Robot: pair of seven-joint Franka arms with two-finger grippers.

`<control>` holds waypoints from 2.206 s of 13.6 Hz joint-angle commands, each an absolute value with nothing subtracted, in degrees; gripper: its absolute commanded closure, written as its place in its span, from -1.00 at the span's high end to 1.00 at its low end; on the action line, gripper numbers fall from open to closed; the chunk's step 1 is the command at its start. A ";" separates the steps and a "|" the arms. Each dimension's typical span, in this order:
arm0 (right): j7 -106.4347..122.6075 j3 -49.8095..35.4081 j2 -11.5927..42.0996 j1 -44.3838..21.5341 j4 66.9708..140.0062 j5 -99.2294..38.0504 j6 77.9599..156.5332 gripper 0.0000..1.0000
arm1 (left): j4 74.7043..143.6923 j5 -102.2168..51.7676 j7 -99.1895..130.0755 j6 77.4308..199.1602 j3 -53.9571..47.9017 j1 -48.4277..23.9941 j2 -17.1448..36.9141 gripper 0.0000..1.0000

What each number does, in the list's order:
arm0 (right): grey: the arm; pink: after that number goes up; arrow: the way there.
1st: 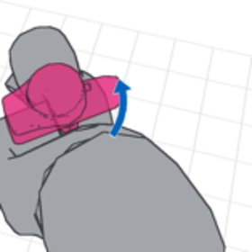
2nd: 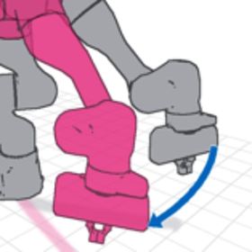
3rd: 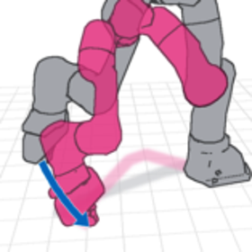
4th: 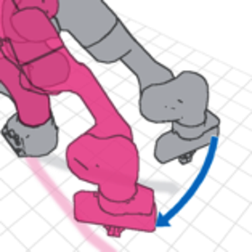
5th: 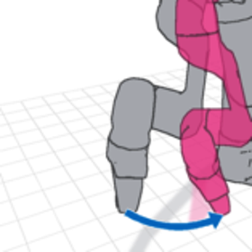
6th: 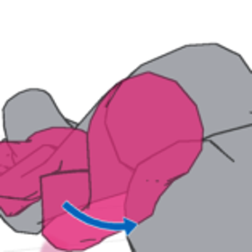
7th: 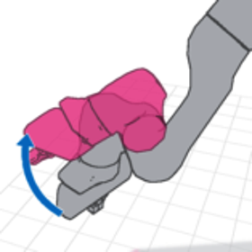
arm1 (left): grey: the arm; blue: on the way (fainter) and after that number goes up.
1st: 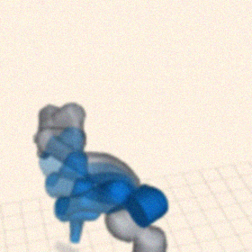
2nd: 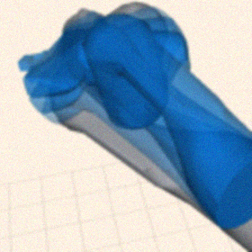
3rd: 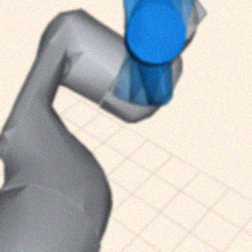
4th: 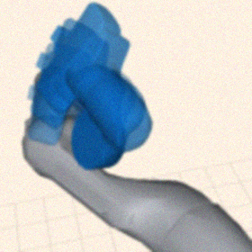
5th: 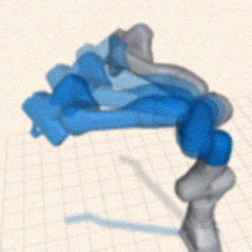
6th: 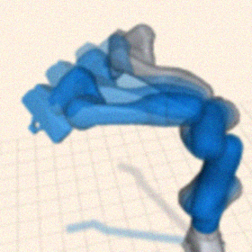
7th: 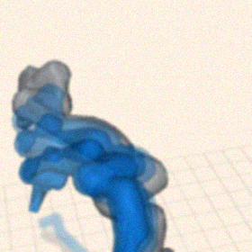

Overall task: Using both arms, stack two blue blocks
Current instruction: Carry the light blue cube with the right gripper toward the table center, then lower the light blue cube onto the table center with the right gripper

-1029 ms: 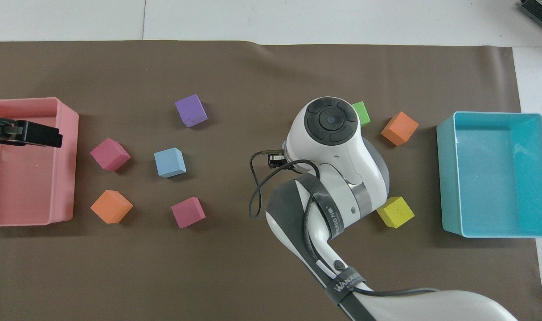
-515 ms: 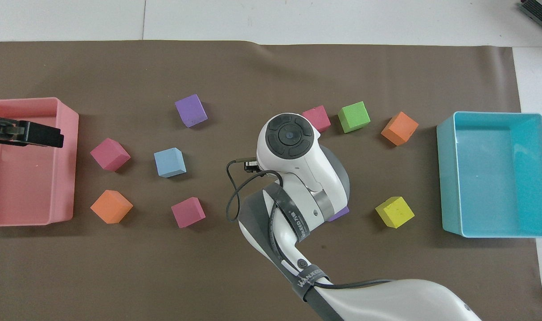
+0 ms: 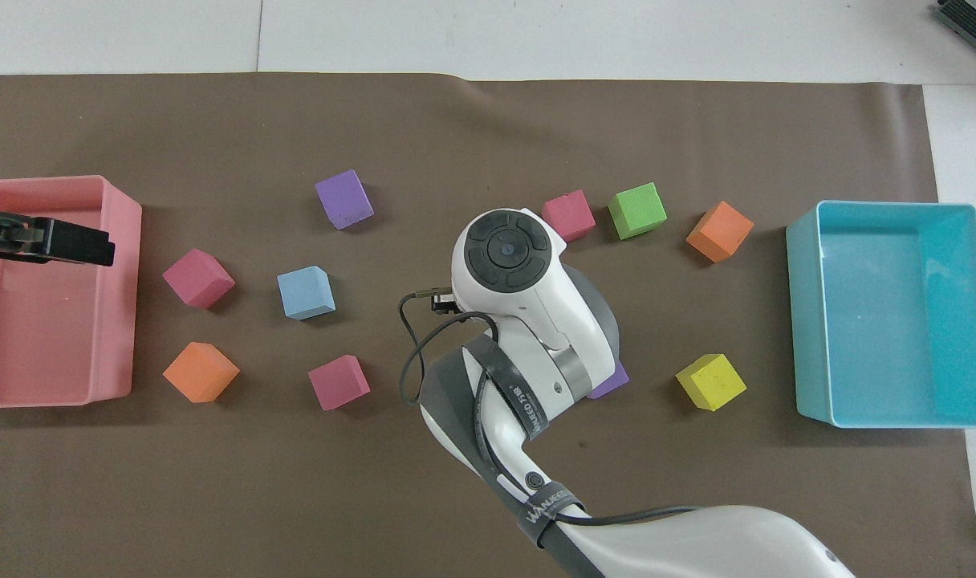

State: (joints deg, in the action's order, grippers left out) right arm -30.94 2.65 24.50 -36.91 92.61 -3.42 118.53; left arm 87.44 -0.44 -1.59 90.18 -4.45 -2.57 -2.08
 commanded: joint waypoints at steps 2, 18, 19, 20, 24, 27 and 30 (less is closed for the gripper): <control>-31.64 2.46 25.05 -36.39 92.11 -2.72 119.26 -1.00 | 88.24 -0.35 -1.49 90.62 -4.39 -2.29 -2.64 1.00; -34.37 2.37 30.50 -37.00 93.16 -4.04 124.10 -1.00 | 88.24 -0.44 -1.23 90.35 -4.39 -2.72 -2.64 1.00; -33.76 2.37 30.50 -37.52 94.03 -3.96 124.28 -1.00 | 88.24 -0.35 -1.23 90.35 -4.39 -2.72 -2.64 1.00; -33.75 2.37 30.59 -37.88 94.39 -3.96 124.54 -1.00 | 88.16 -0.35 -1.23 90.35 -4.39 -2.64 -2.64 1.00; -33.66 2.37 30.50 -38.23 95.45 -3.96 125.33 -1.00 | 88.24 -0.35 -1.23 90.35 -4.39 -2.64 -2.64 1.00; -33.75 2.37 30.41 -38.23 95.80 -3.96 125.33 -1.00 | 88.24 -0.44 -1.32 90.44 -4.39 -2.64 -2.64 1.00; -33.84 2.37 30.32 -38.23 95.80 -3.96 125.33 0.89 | 88.24 -0.44 -1.23 90.44 -4.39 -2.64 -2.64 1.00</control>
